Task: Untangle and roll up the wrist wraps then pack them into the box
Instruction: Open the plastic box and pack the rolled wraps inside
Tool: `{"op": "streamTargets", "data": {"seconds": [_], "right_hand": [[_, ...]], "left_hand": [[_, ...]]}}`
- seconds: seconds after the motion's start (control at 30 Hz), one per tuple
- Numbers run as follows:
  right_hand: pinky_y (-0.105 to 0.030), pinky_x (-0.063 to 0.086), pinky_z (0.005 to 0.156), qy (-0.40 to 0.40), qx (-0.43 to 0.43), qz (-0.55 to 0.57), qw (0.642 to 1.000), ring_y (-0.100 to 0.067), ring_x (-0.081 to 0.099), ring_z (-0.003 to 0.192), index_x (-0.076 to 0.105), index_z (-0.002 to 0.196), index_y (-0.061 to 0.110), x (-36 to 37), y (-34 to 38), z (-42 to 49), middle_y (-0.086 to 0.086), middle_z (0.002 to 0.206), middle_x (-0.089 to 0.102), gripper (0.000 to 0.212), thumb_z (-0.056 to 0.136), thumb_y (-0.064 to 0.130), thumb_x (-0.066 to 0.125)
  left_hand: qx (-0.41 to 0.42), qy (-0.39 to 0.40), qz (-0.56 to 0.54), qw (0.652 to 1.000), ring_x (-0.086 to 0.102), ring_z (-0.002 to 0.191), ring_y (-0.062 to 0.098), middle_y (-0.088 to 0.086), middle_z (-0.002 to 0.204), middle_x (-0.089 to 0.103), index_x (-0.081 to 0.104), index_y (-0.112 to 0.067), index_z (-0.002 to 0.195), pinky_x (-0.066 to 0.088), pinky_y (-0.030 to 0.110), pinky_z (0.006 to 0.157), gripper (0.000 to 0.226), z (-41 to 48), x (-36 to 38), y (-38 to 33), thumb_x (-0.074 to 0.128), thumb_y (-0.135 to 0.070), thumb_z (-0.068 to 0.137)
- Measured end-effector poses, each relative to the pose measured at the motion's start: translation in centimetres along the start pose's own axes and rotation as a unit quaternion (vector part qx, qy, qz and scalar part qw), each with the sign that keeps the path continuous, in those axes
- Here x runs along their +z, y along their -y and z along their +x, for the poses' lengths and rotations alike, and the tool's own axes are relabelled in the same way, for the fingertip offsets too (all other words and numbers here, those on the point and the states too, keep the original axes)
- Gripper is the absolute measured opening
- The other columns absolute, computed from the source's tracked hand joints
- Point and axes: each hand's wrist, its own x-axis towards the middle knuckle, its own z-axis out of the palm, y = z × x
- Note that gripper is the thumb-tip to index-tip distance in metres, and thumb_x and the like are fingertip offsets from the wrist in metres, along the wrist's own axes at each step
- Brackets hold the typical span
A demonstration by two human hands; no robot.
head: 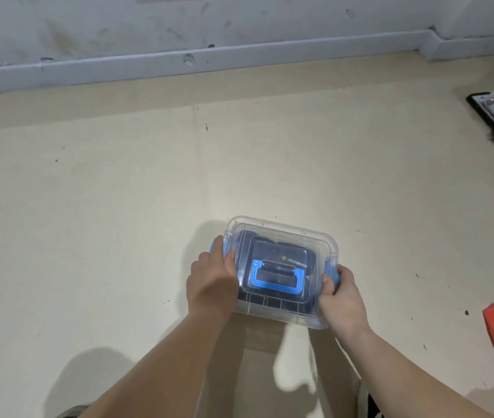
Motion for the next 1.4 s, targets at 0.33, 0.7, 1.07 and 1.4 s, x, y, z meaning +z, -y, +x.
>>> {"op": "streamTargets", "data": {"seconds": [0.33, 0.7, 1.07, 1.4], "right_hand": [[-0.046, 0.051, 0.108, 0.033, 0.186, 0.158, 0.969, -0.03, 0.063, 0.118, 0.037, 0.157, 0.034, -1.8, 0.8, 1.9, -0.002, 0.149, 0.047, 0.076, 0.093, 0.025, 0.077], [-0.047, 0.058, 0.096, 0.051, 0.15, 0.096, 0.983, -0.032, 0.069, 0.092, 0.067, 0.093, 0.017, -1.1, 1.6, 1.6, -0.01, 0.101, 0.072, 0.012, 0.101, 0.024, 0.063], [-0.04, 0.04, 0.074, 0.068, 0.064, -0.099, 0.991, -0.03, 0.058, 0.081, 0.034, 0.115, 0.009, 0.9, 0.9, 1.0, -0.005, 0.088, 0.053, 0.019, 0.112, 0.029, 0.033], [-0.034, 0.045, 0.063, 0.026, 0.216, 0.175, 0.96, -0.029, 0.059, 0.067, 0.059, 0.099, 0.003, -1.8, 0.6, 2.3, -0.015, 0.09, 0.066, 0.024, 0.103, 0.027, 0.055]], "left_hand": [[-0.072, 0.076, -0.193, 0.976, 0.049, 0.115, 0.015, -0.001, 0.161, 0.025, 0.032, -0.038, 0.161, 0.035, 0.029, 0.101, 0.054, 1.3, -0.5, 0.6, 0.047, -0.044, 0.109], [-0.089, 0.063, -0.187, 0.976, 0.037, 0.054, 0.017, 0.005, 0.079, 0.044, 0.044, -0.013, 0.08, 0.031, 0.024, 0.049, 0.041, 2.3, -1.0, 0.9, 0.058, -0.042, 0.104], [-0.065, 0.055, 0.084, 0.993, 0.056, 0.076, 0.021, 0.0, 0.085, 0.059, 0.052, -0.019, 0.101, 0.037, 0.033, 0.063, 0.04, 2.1, -0.9, -0.3, 0.03, -0.051, 0.11], [-0.022, 0.087, -0.034, 0.995, 0.059, 0.084, 0.021, -0.006, 0.089, 0.062, 0.051, -0.025, 0.091, 0.047, 0.036, 0.078, 0.013, 2.1, -2.0, -5.6, 0.047, -0.029, 0.102]]}}
